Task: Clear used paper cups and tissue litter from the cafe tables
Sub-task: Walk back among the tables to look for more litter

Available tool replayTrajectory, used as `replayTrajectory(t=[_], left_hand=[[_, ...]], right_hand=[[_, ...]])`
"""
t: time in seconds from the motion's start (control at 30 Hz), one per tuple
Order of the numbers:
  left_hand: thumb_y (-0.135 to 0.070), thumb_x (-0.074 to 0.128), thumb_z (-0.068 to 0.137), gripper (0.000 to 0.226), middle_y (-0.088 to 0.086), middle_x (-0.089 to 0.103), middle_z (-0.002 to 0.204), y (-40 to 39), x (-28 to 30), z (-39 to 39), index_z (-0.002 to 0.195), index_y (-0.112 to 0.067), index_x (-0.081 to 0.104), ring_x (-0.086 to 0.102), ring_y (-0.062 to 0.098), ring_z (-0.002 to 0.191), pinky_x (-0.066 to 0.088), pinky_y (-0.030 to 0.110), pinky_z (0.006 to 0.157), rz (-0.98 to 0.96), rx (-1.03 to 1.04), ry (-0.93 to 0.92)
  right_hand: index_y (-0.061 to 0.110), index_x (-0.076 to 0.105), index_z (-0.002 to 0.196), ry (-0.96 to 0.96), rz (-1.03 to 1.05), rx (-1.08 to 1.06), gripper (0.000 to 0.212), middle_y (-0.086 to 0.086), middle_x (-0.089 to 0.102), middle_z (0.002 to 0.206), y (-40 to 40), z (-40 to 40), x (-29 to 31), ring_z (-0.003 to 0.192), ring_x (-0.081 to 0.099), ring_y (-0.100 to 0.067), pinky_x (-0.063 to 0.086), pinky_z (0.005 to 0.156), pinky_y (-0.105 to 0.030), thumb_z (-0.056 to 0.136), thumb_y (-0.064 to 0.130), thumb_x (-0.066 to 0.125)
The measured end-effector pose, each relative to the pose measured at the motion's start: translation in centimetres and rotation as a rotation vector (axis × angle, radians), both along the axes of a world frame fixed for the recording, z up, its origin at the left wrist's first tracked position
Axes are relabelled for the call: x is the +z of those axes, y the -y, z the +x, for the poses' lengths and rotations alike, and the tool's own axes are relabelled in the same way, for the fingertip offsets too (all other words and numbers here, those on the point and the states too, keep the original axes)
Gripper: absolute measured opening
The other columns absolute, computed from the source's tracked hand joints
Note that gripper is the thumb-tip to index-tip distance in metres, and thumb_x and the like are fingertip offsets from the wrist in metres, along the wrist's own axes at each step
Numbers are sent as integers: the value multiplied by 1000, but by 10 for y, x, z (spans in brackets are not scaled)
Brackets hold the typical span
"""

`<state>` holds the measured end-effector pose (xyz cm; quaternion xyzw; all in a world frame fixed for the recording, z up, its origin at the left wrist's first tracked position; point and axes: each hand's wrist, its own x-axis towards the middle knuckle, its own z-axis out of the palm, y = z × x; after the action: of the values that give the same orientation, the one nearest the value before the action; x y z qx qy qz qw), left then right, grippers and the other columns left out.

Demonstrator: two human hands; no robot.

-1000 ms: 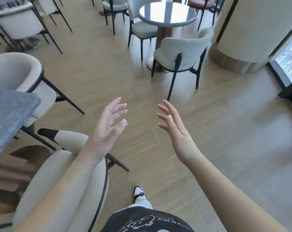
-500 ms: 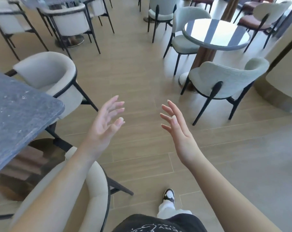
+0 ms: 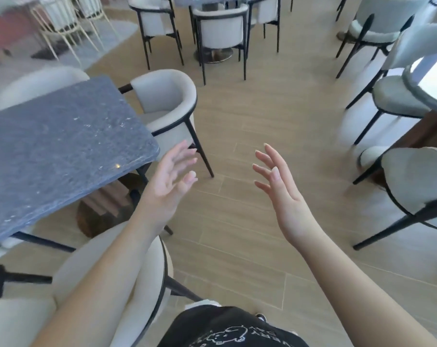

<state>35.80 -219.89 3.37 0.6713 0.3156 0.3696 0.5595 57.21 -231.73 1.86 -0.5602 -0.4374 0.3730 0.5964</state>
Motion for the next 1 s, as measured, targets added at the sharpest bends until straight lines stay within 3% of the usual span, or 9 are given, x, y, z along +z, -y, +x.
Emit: replayTrajectory(t=[0.13,0.3,0.4,0.5,0.67,1.0], left_hand=[[-47,64,90,66,-14,56,145,-18,-3,-6,151,-35,41,51,12,140,50,46,108,-8,101,-10],[-46,63,90,66,-14,57,144,-56,-10,-8,151,-35,40,50,12,140,52,42,109,-20,177,-12],[-48,63,89,69,-13,56,145,-92,-14,2,152,-32,39,51,11,139,50,47,110,-19,219,8],[-50,65,90,65,-14,55,147,-136,-7,26,149,-38,41,51,10,139,44,57,114,-7,187,4],[-65,67,88,69,-17,53,148,-206,3,61,150,-45,42,49,12,141,41,61,113,29,97,16],[-67,69,85,68,-14,54,148,-295,-3,148,146,-46,47,48,14,142,41,61,113,-16,-37,47]], right_hand=[[45,32,151,-11,-11,98,53,28,47,146,-37,2,-5,136,47,0,41,111,-36,99,59,34],[47,33,149,-28,-34,155,52,27,48,146,-88,12,-12,136,48,-3,41,113,-40,99,58,34],[46,34,150,-7,-21,175,54,26,47,147,-124,24,-16,137,48,-3,40,112,-40,98,61,35],[43,34,151,19,-29,158,55,25,48,147,-165,41,-11,136,48,-4,41,112,-40,99,59,35],[44,34,151,46,-10,63,55,25,47,148,-223,77,9,137,47,-4,41,110,-38,99,62,35],[44,34,151,42,-37,-80,54,26,47,147,-282,151,7,137,47,-4,41,113,-42,98,59,35]])
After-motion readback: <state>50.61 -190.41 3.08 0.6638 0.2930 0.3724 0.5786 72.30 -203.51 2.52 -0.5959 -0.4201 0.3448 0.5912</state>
